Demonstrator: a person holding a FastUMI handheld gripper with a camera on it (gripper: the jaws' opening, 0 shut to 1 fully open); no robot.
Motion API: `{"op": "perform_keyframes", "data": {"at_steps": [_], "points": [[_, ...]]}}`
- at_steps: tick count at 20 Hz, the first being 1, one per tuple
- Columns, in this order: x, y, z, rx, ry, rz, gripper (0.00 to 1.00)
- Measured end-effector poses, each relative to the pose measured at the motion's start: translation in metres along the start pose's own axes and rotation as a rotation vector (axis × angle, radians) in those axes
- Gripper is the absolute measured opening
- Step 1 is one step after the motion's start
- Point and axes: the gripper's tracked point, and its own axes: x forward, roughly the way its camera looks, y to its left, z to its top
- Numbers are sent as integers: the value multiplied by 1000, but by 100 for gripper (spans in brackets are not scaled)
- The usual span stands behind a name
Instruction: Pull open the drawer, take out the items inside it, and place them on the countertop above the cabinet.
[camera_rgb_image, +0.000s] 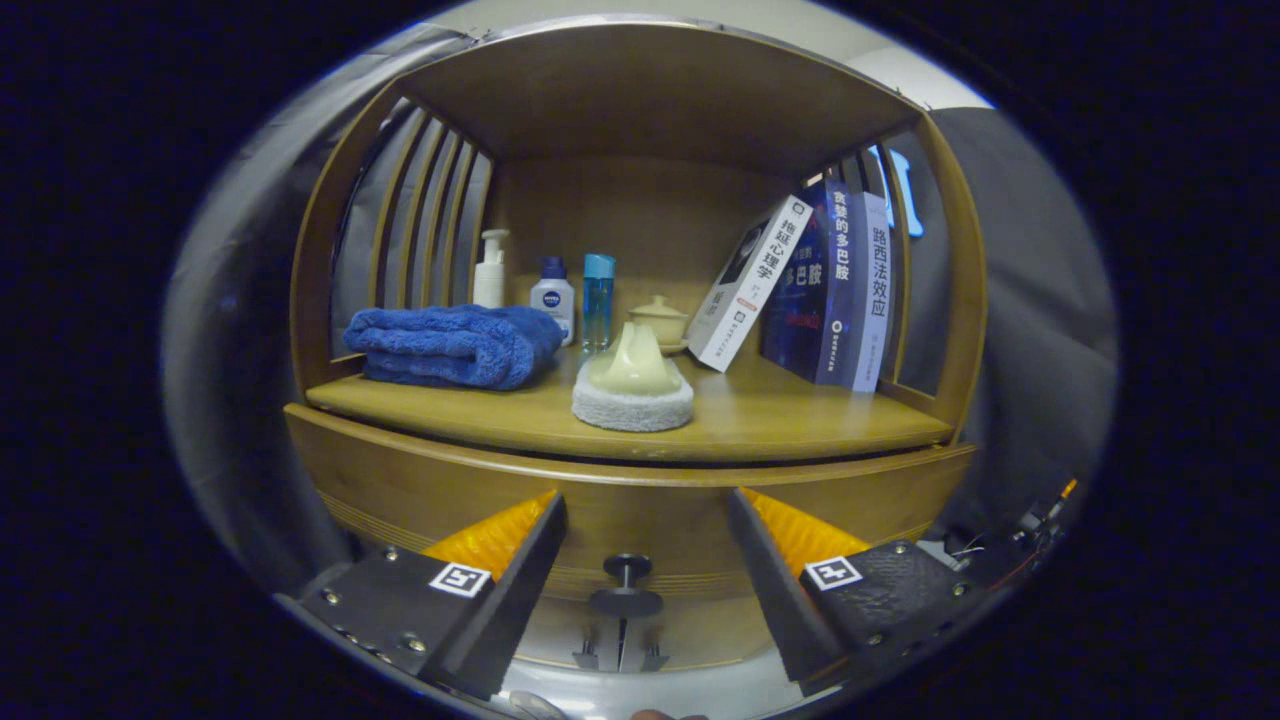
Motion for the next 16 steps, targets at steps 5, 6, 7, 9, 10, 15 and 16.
{"op": "perform_keyframes", "data": {"at_steps": [5, 6, 7, 9, 10, 15, 16], "points": [[5, 1, 2, -6, 1, 1, 99], [5, 1, 1, -7, -3, 2, 99], [6, 1, 2, -11, -6, 2, 99], [6, 1, 1, -20, -10, 1, 99], [6, 1, 1, -22, -12, 1, 99], [8, 0, 1, -35, -15, 5, 99], [9, -1, 0, -40, -12, 5, 99]]}}
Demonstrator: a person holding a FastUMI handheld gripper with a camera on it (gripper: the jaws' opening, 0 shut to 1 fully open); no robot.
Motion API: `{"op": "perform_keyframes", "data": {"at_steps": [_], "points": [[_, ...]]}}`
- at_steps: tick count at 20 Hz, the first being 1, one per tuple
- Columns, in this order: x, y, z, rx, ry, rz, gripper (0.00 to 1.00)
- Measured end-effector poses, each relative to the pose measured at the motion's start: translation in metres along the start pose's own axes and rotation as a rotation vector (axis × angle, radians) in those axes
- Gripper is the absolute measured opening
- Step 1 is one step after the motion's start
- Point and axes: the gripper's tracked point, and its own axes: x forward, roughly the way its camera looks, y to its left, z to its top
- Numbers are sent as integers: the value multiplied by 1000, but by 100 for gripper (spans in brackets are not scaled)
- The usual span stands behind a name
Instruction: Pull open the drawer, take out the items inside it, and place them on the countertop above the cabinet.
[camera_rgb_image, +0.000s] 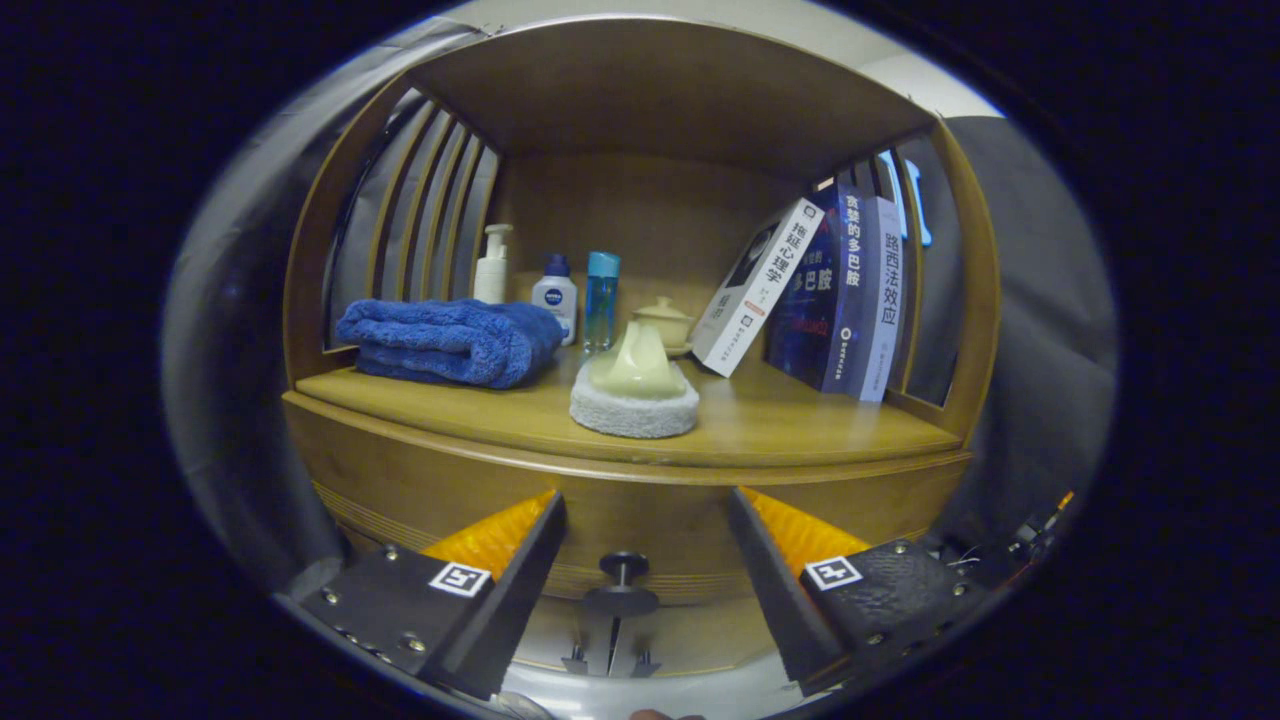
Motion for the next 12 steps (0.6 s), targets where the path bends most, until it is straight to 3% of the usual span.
{"op": "perform_keyframes", "data": {"at_steps": [12], "points": [[-34, 1, 29, -1, -51, 28, 97]]}}
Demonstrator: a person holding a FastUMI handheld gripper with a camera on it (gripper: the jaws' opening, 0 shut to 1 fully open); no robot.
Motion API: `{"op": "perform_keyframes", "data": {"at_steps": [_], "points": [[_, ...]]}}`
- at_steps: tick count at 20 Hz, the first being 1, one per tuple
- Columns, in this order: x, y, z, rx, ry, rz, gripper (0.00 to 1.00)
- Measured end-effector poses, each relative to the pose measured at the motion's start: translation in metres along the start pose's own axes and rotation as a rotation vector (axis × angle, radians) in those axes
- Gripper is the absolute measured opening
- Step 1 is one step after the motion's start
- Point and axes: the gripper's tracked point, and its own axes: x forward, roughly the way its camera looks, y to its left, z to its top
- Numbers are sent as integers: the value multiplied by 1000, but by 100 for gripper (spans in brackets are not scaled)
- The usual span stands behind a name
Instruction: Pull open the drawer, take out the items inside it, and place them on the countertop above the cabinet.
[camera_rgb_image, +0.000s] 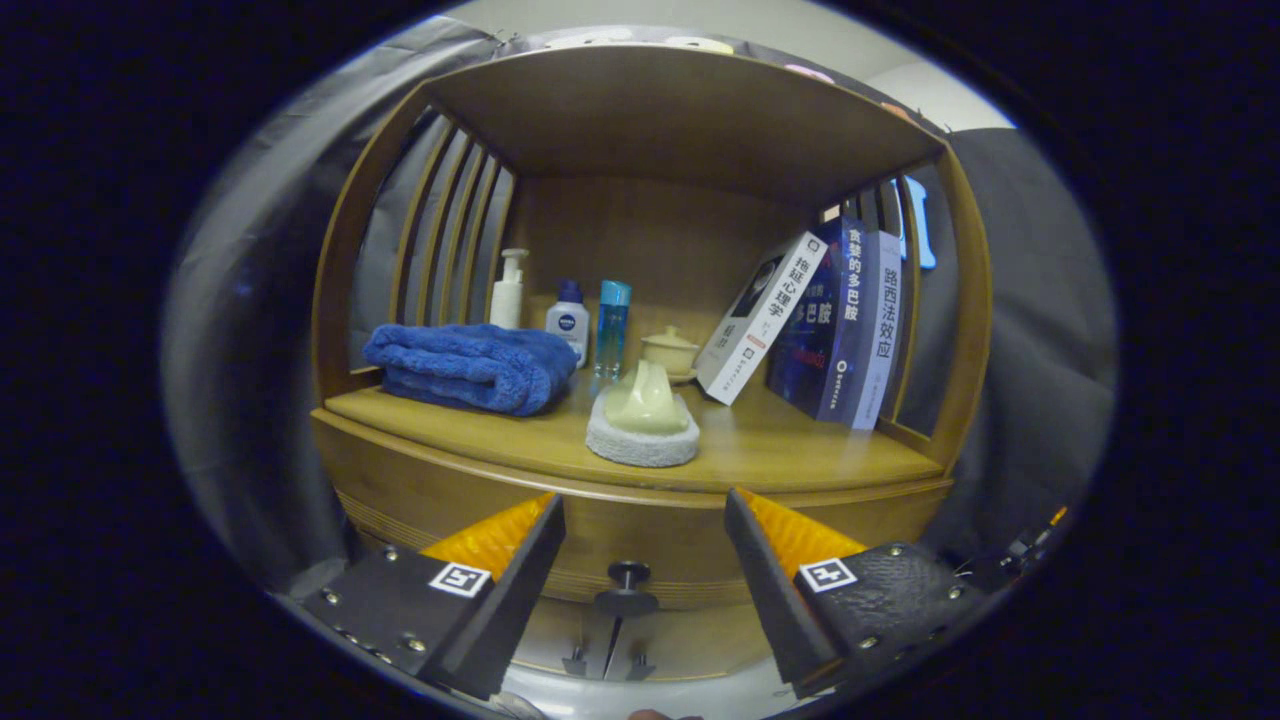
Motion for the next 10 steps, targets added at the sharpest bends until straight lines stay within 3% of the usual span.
{"op": "perform_keyframes", "data": {"at_steps": [10], "points": [[-96, -42, 69, 50, -136, -6, 96]]}}
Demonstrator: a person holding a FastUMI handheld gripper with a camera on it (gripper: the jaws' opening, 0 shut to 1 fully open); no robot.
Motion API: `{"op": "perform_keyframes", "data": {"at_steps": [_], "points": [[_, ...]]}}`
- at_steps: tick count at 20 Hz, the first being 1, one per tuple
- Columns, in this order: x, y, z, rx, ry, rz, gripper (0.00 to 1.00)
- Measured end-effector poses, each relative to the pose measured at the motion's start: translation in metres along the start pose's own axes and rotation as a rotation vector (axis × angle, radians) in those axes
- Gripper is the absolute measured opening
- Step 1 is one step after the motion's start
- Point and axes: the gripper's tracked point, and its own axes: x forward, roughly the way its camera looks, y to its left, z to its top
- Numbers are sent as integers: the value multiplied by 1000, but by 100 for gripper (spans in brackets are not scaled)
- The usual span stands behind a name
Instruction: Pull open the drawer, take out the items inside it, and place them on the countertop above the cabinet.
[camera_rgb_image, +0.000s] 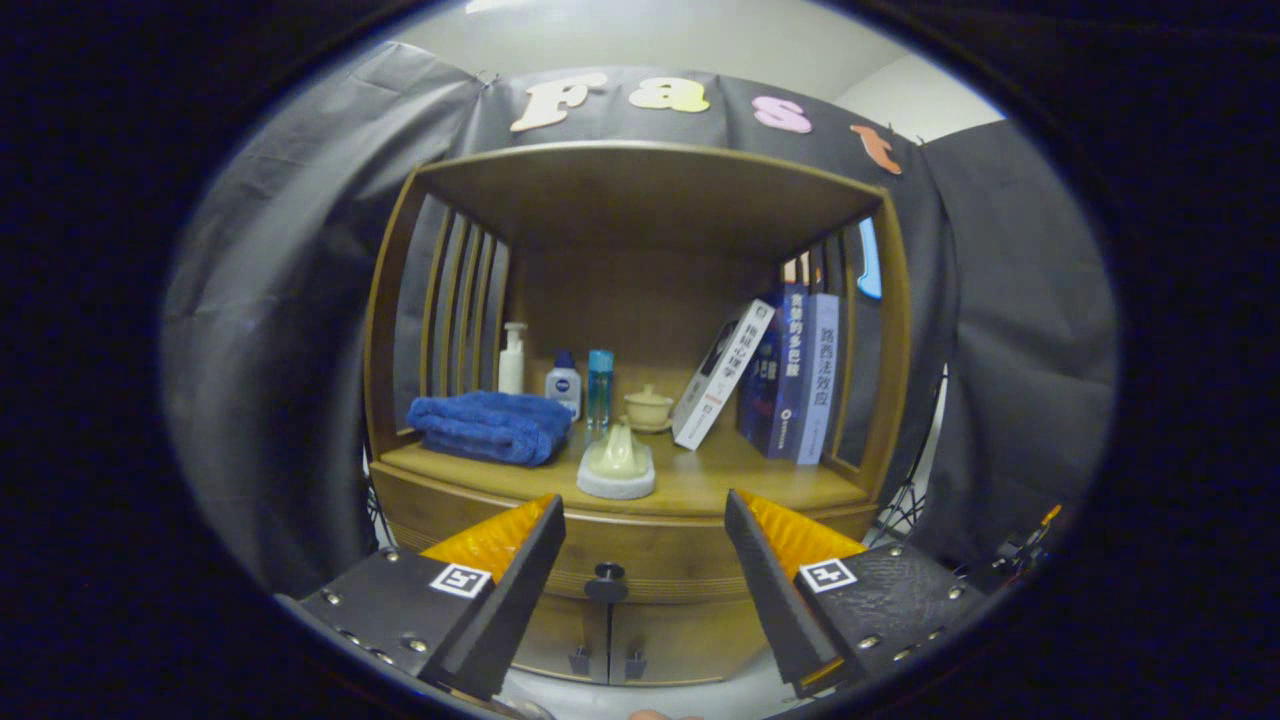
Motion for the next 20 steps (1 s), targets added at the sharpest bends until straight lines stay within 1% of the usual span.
{"op": "perform_keyframes", "data": {"at_steps": [4, 9, 14, 20], "points": [[-30, -29, 36, 4, -53, -15, 96], [-64, -67, 65, -20, -93, -40, 96], [-91, -101, 76, -36, -114, -72, 96], [-107, -129, 82, -38, -137, -103, 96]]}}
